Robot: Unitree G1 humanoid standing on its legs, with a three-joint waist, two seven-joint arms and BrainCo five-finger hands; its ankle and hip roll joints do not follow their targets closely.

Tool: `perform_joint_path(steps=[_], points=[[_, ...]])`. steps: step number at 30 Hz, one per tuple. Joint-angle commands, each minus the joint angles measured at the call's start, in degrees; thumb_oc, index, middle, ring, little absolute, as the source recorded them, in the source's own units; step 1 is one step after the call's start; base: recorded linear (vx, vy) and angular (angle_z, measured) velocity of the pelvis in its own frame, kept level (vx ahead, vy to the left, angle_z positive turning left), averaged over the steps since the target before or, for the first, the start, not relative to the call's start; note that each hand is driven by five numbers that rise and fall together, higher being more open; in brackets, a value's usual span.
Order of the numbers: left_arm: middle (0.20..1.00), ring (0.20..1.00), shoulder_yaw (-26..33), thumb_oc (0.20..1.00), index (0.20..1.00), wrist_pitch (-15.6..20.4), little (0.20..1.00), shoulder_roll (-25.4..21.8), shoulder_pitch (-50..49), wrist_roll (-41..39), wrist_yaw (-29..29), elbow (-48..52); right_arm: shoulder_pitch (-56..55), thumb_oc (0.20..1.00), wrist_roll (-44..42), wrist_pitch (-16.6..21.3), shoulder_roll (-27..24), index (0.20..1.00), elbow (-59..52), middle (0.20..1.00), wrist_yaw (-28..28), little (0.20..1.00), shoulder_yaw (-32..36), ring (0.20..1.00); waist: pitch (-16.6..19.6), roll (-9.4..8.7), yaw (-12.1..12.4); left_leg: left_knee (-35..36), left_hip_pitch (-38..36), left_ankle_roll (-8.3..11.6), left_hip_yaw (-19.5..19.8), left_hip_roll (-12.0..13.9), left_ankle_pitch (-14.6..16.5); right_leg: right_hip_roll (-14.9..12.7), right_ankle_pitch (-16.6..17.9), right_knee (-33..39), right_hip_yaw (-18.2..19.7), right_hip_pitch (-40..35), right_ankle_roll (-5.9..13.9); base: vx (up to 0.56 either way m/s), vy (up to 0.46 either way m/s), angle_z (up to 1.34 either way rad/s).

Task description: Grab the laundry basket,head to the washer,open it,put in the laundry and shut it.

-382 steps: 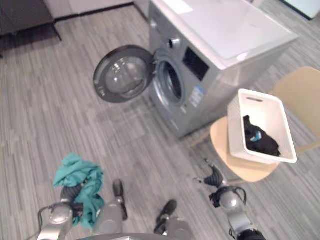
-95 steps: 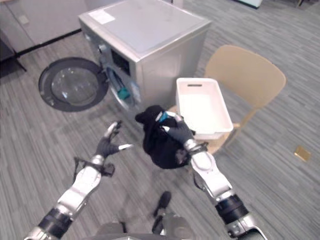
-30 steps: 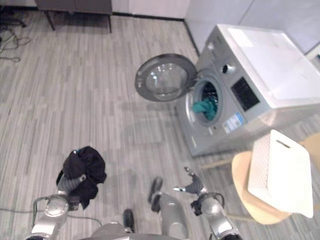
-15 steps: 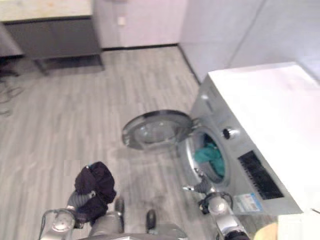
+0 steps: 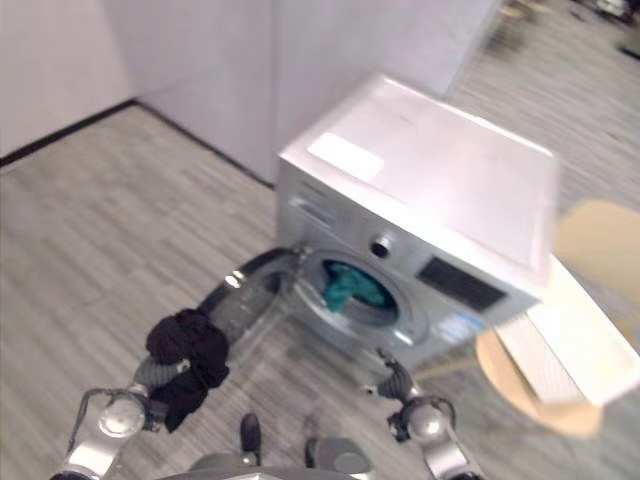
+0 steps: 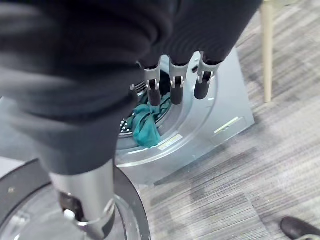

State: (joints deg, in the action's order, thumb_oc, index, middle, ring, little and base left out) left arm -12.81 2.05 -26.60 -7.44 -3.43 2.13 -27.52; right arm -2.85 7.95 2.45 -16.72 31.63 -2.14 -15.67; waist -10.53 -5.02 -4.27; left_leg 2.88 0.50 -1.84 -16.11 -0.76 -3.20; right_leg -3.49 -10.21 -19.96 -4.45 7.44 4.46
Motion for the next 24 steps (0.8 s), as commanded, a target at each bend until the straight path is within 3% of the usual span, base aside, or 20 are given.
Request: perform_joint_path(steps=[1,2,3,5,8,9,10,12,14,16,19,24], points=[[0.200,0.200,-0.41,0.200,0.200,5.15,0.200,0.33,3.16,1.10,0.23,7.88,2.50,1.000,-0.79,1.96,-2.99,1.000,-0.61,1.000,0.21,1.000,0.01,1.000,0.35,-0.17,0.88,-5.80,-1.70,2.20,2.51,4.30,8.35,-2.99,4.85,6.25,-10.48,-2.11,2.23,0.02,0.003,-1.19],[0.200,0.200,-0.41,0.200,0.200,5.15,0.200,0.33,3.16,1.10,0.23,7.88,2.50,1.000,-0.79,1.96,-2.99,1.000,-0.61,1.000,0.21,1.000,0.01,1.000,0.34,-0.17,0.88,-5.80,-1.71,2.20,2.51,4.30,8.35,-2.99,4.84,6.25,-10.48,-2.12,2.23,0.13,-0.022,-1.16],[0.200,0.200,-0.11,0.200,0.200,5.51,0.200,0.15,3.16,1.26,0.75,10.14,2.59,1.000,-0.75,2.27,-2.97,1.000,-0.89,1.000,0.17,1.000,0.09,1.000,0.88,0.76,1.77,-5.38,-3.73,2.57,-0.60,5.26,9.93,-5.44,3.69,5.74,-19.20,-2.66,1.82,0.15,-0.048,-0.87],[0.200,0.200,0.31,0.200,0.200,5.64,0.200,-0.22,3.45,1.59,1.48,11.49,2.74,1.000,-0.69,2.04,-2.87,1.000,-0.30,1.000,-0.07,1.000,0.35,1.000,0.73,1.64,1.96,-5.24,-5.23,2.65,-3.38,6.21,10.28,-7.72,4.97,2.72,-24.34,-0.59,2.12,0.12,-0.082,-0.78],[0.200,0.200,0.36,0.200,0.200,6.38,0.200,-0.39,3.78,2.79,2.20,13.28,1.43,1.000,-0.80,2.09,-2.94,1.000,-0.15,1.000,-0.22,1.000,1.30,1.000,0.84,1.53,0.70,-6.40,-5.72,2.88,-4.17,6.41,11.74,-6.94,5.00,5.38,-21.81,-0.59,2.69,0.09,-0.109,-0.63],[0.200,0.200,0.42,0.200,0.200,6.64,0.200,-0.45,3.47,3.55,2.29,14.43,0.53,1.000,-0.94,2.04,-3.16,1.000,-0.08,1.000,-0.15,1.000,1.56,1.000,1.02,1.38,0.47,-7.84,-5.63,3.20,-4.59,6.59,12.26,-6.23,5.03,8.11,-21.06,-1.97,2.28,0.09,-0.173,0.04],[0.200,0.200,0.48,0.200,0.200,6.76,0.200,-0.14,3.57,3.36,2.62,15.53,-0.43,1.000,-1.71,2.15,-3.92,1.000,0.63,1.000,-0.58,1.000,2.13,1.000,0.74,1.01,0.32,-13.98,-3.86,4.10,-4.78,7.83,12.82,-4.92,4.57,11.21,-19.53,-4.16,1.17,0.09,-0.177,0.13],[0.200,0.200,0.24,0.200,0.200,6.75,0.200,0.53,3.88,2.88,2.81,15.19,-0.15,1.000,-2.13,2.14,-4.41,1.000,1.44,1.000,-0.82,1.000,2.25,1.000,0.28,1.15,0.49,-17.12,-2.71,4.50,-4.41,8.82,12.84,-4.13,4.53,12.38,-18.91,-4.92,0.66,0.04,-0.121,-0.23],[0.200,0.200,-0.90,0.200,0.200,6.50,0.200,1.95,4.77,2.09,3.43,13.41,0.70,1.000,-3.57,1.96,-5.01,1.000,2.91,1.000,-1.62,1.000,2.95,1.000,-0.60,1.53,1.34,-20.34,0.45,5.82,0.79,8.26,11.03,-2.40,3.60,14.70,-16.98,-6.97,-0.34,0.02,-0.063,-1.14],[0.200,0.200,-1.34,0.200,0.200,6.34,0.200,2.82,5.09,1.80,3.88,12.10,1.27,1.000,-3.96,1.97,-4.91,1.000,3.46,1.000,-2.00,1.000,3.05,1.000,-0.88,1.02,1.92,-17.98,3.04,5.34,3.80,5.99,10.76,-2.64,4.27,15.41,-16.06,-7.11,-0.56,0.04,0.024,-0.69],[0.200,0.200,-1.19,0.200,0.200,6.04,0.200,3.18,5.13,1.71,5.04,10.11,1.70,1.000,-4.25,2.12,-4.90,1.000,3.98,1.000,-3.11,1.000,3.24,1.000,-1.95,1.15,3.07,-14.23,6.44,6.39,8.92,5.25,7.69,-1.64,3.75,15.57,-13.10,-8.12,0.18,0.14,0.045,-0.64],[0.200,0.200,-0.40,0.200,0.200,5.87,0.200,2.33,5.32,2.22,5.90,8.92,1.71,1.000,-4.20,2.31,-4.68,1.000,3.70,1.000,-4.05,1.000,3.77,1.000,-3.70,1.56,3.53,-12.96,7.40,6.00,10.44,5.17,6.41,-1.20,2.08,10.68,-10.68,-6.45,0.39,0.08,0.109,-0.56]])
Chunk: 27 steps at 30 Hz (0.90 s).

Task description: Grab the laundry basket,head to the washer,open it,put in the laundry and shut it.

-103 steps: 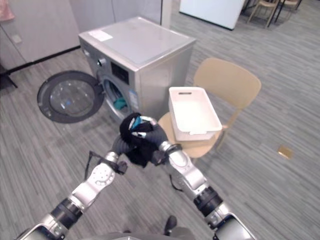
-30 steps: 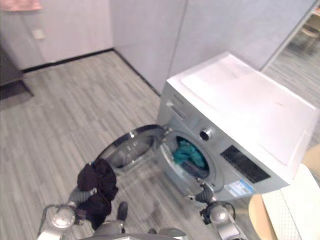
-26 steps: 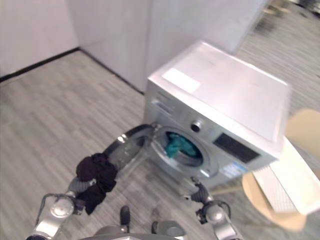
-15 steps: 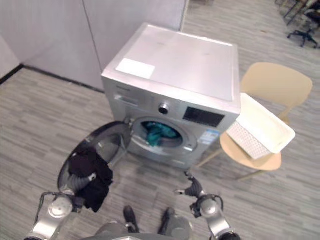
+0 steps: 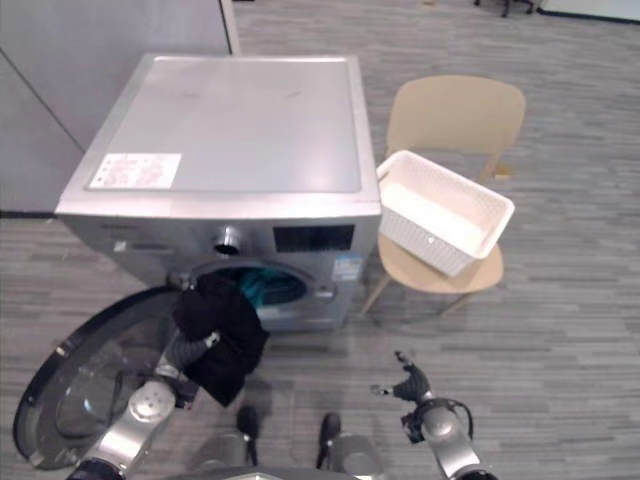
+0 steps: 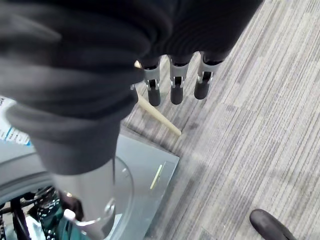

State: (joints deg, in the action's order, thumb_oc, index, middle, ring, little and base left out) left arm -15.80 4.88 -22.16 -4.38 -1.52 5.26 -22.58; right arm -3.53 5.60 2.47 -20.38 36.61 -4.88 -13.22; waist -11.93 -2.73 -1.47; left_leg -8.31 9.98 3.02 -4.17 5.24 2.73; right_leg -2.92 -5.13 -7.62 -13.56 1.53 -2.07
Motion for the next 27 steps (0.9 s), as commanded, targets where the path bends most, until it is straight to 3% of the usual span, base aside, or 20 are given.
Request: perform_joint_path(steps=[1,3,5,8,9,15,20,27], points=[[0.200,0.200,2.73,0.200,0.200,3.08,0.200,-2.48,2.49,0.20,3.16,4.01,2.76,1.000,-1.77,2.25,-0.98,1.000,-1.70,1.000,-1.55,1.000,1.08,1.000,-3.15,-0.80,0.66,-2.73,-1.39,0.69,-1.67,-1.00,0.95,-2.09,-3.07,-4.25,-1.03,1.45,7.00,-0.01,0.110,-0.56],[0.200,0.200,2.80,0.200,0.200,3.16,0.200,-2.99,3.06,-0.10,3.48,4.01,3.48,1.000,-1.79,2.19,-0.97,1.000,-2.14,1.000,-1.76,1.000,0.70,1.000,-3.93,-1.01,0.81,-3.84,-0.40,0.20,-2.22,-1.00,1.47,-2.43,-3.22,-7.35,-0.30,4.17,7.18,-0.09,0.098,-0.46],[0.200,0.200,2.63,0.200,0.200,3.83,0.200,-4.50,6.44,-0.88,5.57,3.68,6.24,1.000,-2.32,2.02,-0.75,1.000,-3.39,1.000,-2.78,1.000,0.03,1.000,-7.77,-1.30,0.93,-8.29,3.54,-1.02,-4.74,-0.28,3.32,-4.69,-2.07,-17.06,-0.30,13.28,8.66,-0.30,0.181,-0.43],[0.200,0.200,2.09,0.200,0.200,3.93,0.200,-4.83,8.78,-0.58,6.56,3.00,7.57,1.000,-2.65,1.92,-0.60,1.000,-4.02,1.000,-3.07,1.000,-0.18,1.000,-8.42,-1.55,1.17,-12.23,7.08,-1.82,-6.18,0.19,4.89,-7.06,-1.44,-19.77,-2.69,16.95,9.04,-0.13,0.065,-0.46],[0.200,0.200,1.44,0.200,0.200,4.24,0.200,-5.16,11.34,0.11,7.69,2.71,9.02,1.000,-2.94,2.11,-0.74,1.000,-4.77,1.000,-3.76,1.000,-0.38,1.000,-9.51,-1.34,1.27,-17.24,10.27,-2.10,-6.54,0.68,7.89,-8.71,-3.92,-22.65,-4.36,18.85,8.68,-0.09,-0.009,-0.28],[0.200,0.200,0.69,0.200,0.200,4.36,0.200,-5.39,17.81,2.12,12.30,3.09,12.84,1.000,-3.85,2.60,-2.33,1.000,-9.77,1.000,-5.87,1.000,-0.44,1.000,-11.07,-0.58,0.39,-30.75,23.92,-3.07,-6.23,3.24,11.36,-10.49,-8.95,-32.83,-3.57,31.49,5.84,-0.13,-0.024,-0.10],[0.200,0.200,1.29,0.200,0.200,3.04,0.200,-7.74,29.59,6.19,20.52,1.62,15.58,1.000,-4.52,4.29,-3.84,1.000,-16.86,1.000,-8.06,1.000,0.67,1.000,-11.76,0.45,-1.79,-47.58,42.05,-3.78,-4.03,5.70,15.33,-12.33,-15.06,-47.93,-0.88,48.83,2.98,-0.16,-0.044,-0.12],[0.200,0.200,0.25,0.200,0.200,0.60,0.200,-14.46,44.51,10.21,28.21,-5.18,14.28,1.000,-4.49,6.86,-4.94,1.000,-20.44,1.000,-7.70,1.000,0.70,1.000,-10.73,1.05,-3.86,-58.81,54.75,-4.72,-1.04,7.84,18.74,-12.85,-19.87,-59.73,1.09,61.22,1.17,-0.02,-0.018,-0.02]])
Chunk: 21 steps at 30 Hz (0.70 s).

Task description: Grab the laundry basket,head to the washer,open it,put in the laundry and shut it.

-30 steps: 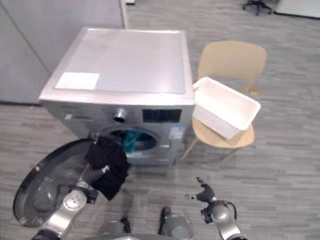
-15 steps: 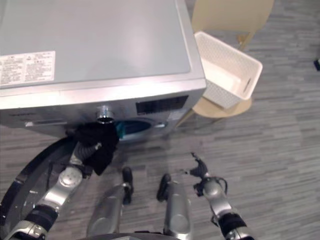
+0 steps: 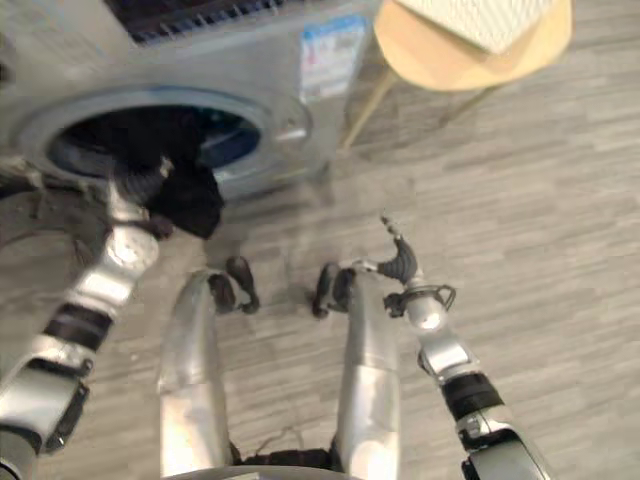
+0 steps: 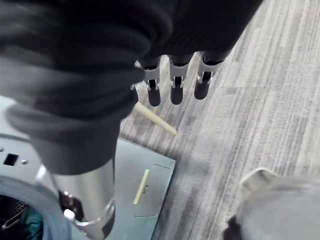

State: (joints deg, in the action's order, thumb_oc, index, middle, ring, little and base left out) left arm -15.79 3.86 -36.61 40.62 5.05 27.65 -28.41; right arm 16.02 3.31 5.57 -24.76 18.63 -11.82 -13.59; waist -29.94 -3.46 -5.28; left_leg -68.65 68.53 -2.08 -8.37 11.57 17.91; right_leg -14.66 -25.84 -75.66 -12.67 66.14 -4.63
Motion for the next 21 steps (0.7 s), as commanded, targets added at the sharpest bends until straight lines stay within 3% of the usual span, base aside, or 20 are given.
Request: perform_joint_path(steps=[1,6,9,10,11,15,17,21], points=[[0.200,0.200,-1.18,0.200,0.200,0.90,0.200,-2.70,4.85,5.24,8.16,-1.80,-5.46,1.000,-2.60,4.58,-0.96,1.000,-3.24,1.000,-0.30,1.000,0.72,1.000,7.46,1.76,-0.78,-0.57,-1.48,0.21,3.45,1.86,4.23,-1.00,0.13,6.05,0.69,-0.97,3.48,0.00,0.000,0.00],[0.200,0.200,-12.25,0.200,0.200,-1.65,0.200,-11.17,25.94,7.51,12.15,-13.09,-3.29,1.000,-4.68,7.07,-3.42,1.000,-4.27,1.000,1.59,1.000,-1.77,1.000,8.18,1.72,-3.24,-5.47,5.31,-0.18,4.24,2.24,5.28,-0.53,-0.92,0.80,2.08,6.20,3.36,0.02,0.012,-0.08],[0.200,0.200,-14.21,0.200,0.200,-1.87,0.200,-12.17,28.85,7.67,12.60,-14.87,-3.04,1.000,-5.16,7.30,-3.62,1.000,-4.73,1.000,1.78,1.000,-1.62,1.000,8.20,1.64,-3.34,-6.05,6.38,-0.21,4.40,2.37,5.41,-0.58,-0.89,0.51,2.12,7.06,3.45,0.01,0.006,-0.05],[0.335,0.335,-17.80,0.335,0.335,-2.94,0.335,-14.17,33.16,10.06,13.48,-16.62,-2.97,1.000,-5.60,8.26,-4.90,1.000,-5.95,1.000,2.24,1.000,-1.91,1.000,8.25,1.75,-3.80,-7.02,7.97,-0.30,4.80,2.38,5.52,-0.49,-0.77,-0.16,2.08,8.35,3.61,0.03,0.018,-0.06],[1.000,1.000,-21.36,1.000,1.000,-3.99,1.000,-15.16,37.49,11.47,13.07,-19.32,-2.85,1.000,-6.30,8.82,-6.09,1.000,-6.67,1.000,2.60,1.000,-1.92,1.000,8.05,1.69,-4.14,-7.79,9.52,-0.36,5.13,2.38,5.60,-0.47,-0.54,-0.69,2.12,9.70,3.85,0.00,0.000,0.00],[1.000,1.000,-24.01,1.000,1.000,-4.37,1.000,-13.59,40.54,10.13,8.51,-24.09,-2.22,1.000,-6.39,8.51,-6.87,1.000,-7.12,1.000,3.15,1.000,-2.22,1.000,7.90,1.71,-4.22,-8.39,11.19,-0.44,5.46,2.34,5.56,-0.40,-0.18,-0.92,2.04,11.02,4.09,0.00,0.000,0.00],[1.000,1.000,-24.49,1.000,1.000,-3.83,1.000,-12.90,38.16,10.73,1.84,-23.94,-2.41,1.000,-5.79,7.40,-6.39,1.000,-6.60,1.000,4.42,1.000,-1.94,1.000,7.75,1.58,-3.67,-8.58,11.24,-0.33,5.75,2.02,5.49,-0.46,-0.10,-1.14,1.85,10.92,4.23,0.01,-0.010,0.02],[1.000,1.000,-20.34,1.000,1.000,-2.81,1.000,-8.43,32.20,7.95,-1.36,-24.43,-1.73,1.000,-5.11,6.81,-5.18,1.000,-5.30,1.000,5.06,1.000,-2.61,1.000,8.28,1.14,-3.18,-7.67,9.88,-0.19,5.78,1.65,5.42,-0.42,-0.02,-0.20,1.71,9.70,4.21,0.01,-0.017,0.06]])
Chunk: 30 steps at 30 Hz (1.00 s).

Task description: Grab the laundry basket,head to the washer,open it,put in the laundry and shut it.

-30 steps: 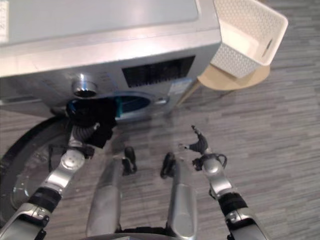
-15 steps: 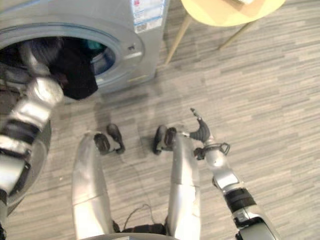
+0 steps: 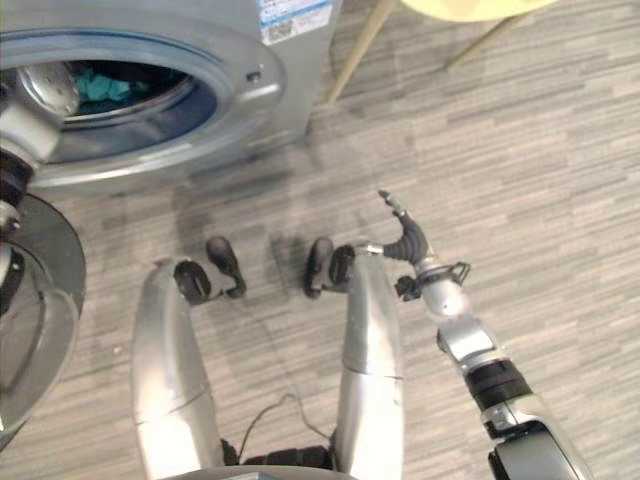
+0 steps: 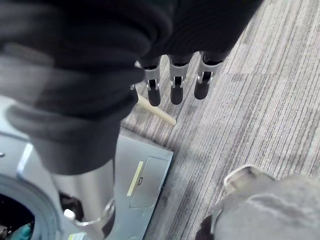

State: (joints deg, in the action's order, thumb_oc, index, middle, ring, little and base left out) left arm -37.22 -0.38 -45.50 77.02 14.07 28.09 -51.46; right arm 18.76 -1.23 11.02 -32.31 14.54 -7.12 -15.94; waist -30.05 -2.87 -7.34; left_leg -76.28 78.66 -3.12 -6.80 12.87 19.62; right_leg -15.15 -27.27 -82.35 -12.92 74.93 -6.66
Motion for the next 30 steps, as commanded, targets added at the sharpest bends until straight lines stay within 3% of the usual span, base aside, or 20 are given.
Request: perform_joint_path(steps=[1,5,7,11,12,13,16,20,22,23,24,25,30], points=[[1.000,1.000,1.89,1.000,1.000,1.66,1.000,1.15,-5.98,-1.24,-2.26,-0.69,-4.11,1.000,-0.60,1.19,2.61,1.000,-0.64,1.000,0.28,1.000,-0.49,1.000,8.62,0.51,-0.86,0.75,-0.74,1.03,4.31,0.19,3.45,0.04,1.45,7.18,1.89,0.36,6.18,-0.01,-0.009,0.12],[1.000,1.000,6.19,1.000,1.000,3.05,1.000,2.92,-13.02,-4.19,-2.79,3.08,-3.69,1.000,-0.64,0.76,3.58,1.000,0.59,1.000,-0.04,1.000,-0.64,1.000,9.32,0.44,-0.04,4.75,-3.23,1.64,4.13,-0.16,2.31,-0.13,2.17,10.74,1.16,-2.36,6.18,-0.02,-0.001,0.10],[1.000,1.000,13.19,1.000,1.000,5.22,1.000,6.60,-23.29,-9.51,-2.52,9.36,-3.15,1.000,-0.57,-0.37,5.19,1.000,2.97,1.000,-1.13,1.000,-0.37,1.000,9.76,0.26,1.53,11.16,-7.63,2.64,3.66,-0.63,0.31,-0.26,3.65,16.40,-0.04,-6.91,6.64,-0.07,-0.013,0.14],[1.000,1.000,19.85,1.000,1.000,6.92,1.000,13.23,-39.24,-14.05,-4.54,19.43,-3.63,1.000,0.36,-2.21,6.49,1.000,5.98,1.000,-2.16,1.000,-0.06,1.000,10.17,0.34,3.15,20.99,-16.16,3.96,2.46,-2.31,-3.10,0.05,6.26,25.27,-1.22,-15.15,7.25,-0.04,0.001,0.26],[1.000,1.000,19.92,1.000,1.000,6.88,1.000,13.22,-39.34,-14.03,-4.55,19.52,-3.64,1.000,0.36,-2.20,6.48,1.000,5.98,1.000,-2.17,1.000,-0.11,1.000,10.06,0.34,3.09,21.13,-16.38,3.96,2.45,-2.33,-3.16,0.05,6.32,25.40,-1.24,-15.36,7.25,0.00,0.043,0.28],[1.000,1.000,22.41,1.000,1.000,8.72,1.000,16.91,-48.72,-17.88,-7.82,23.51,-5.01,1.000,0.82,-3.24,7.41,1.000,7.73,1.000,-2.48,1.000,0.84,1.000,10.66,0.55,4.33,27.15,-22.54,4.08,1.76,-3.42,-4.86,0.38,8.53,30.57,-1.97,-20.86,8.17,0.04,0.052,0.21],[1.000,1.000,25.01,1.000,1.000,9.71,1.000,20.76,-58.74,-22.49,-10.85,26.74,-7.69,1.000,1.24,-4.03,8.42,1.000,9.59,1.000,-2.00,1.000,1.94,1.000,11.61,0.46,5.55,36.95,-32.17,4.28,1.73,-5.40,-7.38,1.57,10.73,37.90,-3.46,-30.10,9.36,0.06,0.043,0.25],[1.000,1.000,26.68,1.000,1.000,9.73,1.000,22.50,-68.02,-24.58,-14.12,28.53,-11.09,1.000,2.51,-4.44,8.75,1.000,11.35,1.000,-1.25,1.000,3.25,1.000,11.81,0.33,6.59,46.16,-43.27,4.44,1.56,-6.89,-9.96,2.62,13.13,46.49,-4.99,-41.52,10.29,0.11,0.021,0.28],[1.000,1.000,27.31,1.000,1.000,9.35,1.000,23.72,-74.54,-26.02,-17.19,27.54,-13.49,1.000,3.51,-4.94,9.54,1.000,14.51,1.000,-0.65,1.000,4.33,1.000,13.03,0.60,7.11,54.01,-52.85,4.57,1.64,-8.65,-12.02,3.80,15.36,54.62,-5.99,-51.73,11.02,0.15,0.042,0.21],[1.000,1.000,27.32,1.000,1.000,9.34,1.000,23.72,-74.55,-26.02,-17.19,27.55,-13.49,1.000,3.51,-4.94,9.54,1.000,14.51,1.000,-0.65,1.000,4.33,1.000,12.97,0.60,7.11,54.05,-52.94,4.58,1.64,-8.65,-12.04,3.81,15.38,54.66,-5.99,-51.82,11.02,0.02,0.042,0.08],[1.000,1.000,27.16,1.000,1.000,9.03,1.000,23.99,-75.93,-25.72,-18.18,26.34,-14.01,1.000,3.44,-5.03,10.07,1.000,16.39,1.000,-0.27,1.000,4.63,1.000,13.58,0.62,7.05,56.82,-55.01,4.36,1.32,-9.15,-14.25,4.02,17.53,57.71,-7.04,-54.40,10.84,0.07,0.059,0.02],[1.000,1.000,27.46,1.000,1.000,8.28,1.000,24.64,-78.80,-24.99,-19.59,24.02,-15.20,1.000,3.99,-5.20,10.55,1.000,18.81,1.000,0.11,1.000,5.38,1.000,14.75,0.61,7.04,60.62,-60.14,4.32,1.08,-9.36,-14.98,4.67,18.36,61.79,-7.23,-59.39,11.15,0.07,0.059,0.04],[1.000,1.000,28.33,1.000,1.000,7.13,1.000,25.39,-83.07,-22.30,-21.60,19.44,-17.60,1.000,4.52,-5.31,11.69,1.000,23.88,1.000,0.93,1.000,6.66,1.000,17.78,0.60,6.96,68.77,-69.93,4.34,-0.26,-10.16,-16.10,5.82,20.09,68.90,-7.33,-67.92,12.50,0.15,0.074,0.03]])
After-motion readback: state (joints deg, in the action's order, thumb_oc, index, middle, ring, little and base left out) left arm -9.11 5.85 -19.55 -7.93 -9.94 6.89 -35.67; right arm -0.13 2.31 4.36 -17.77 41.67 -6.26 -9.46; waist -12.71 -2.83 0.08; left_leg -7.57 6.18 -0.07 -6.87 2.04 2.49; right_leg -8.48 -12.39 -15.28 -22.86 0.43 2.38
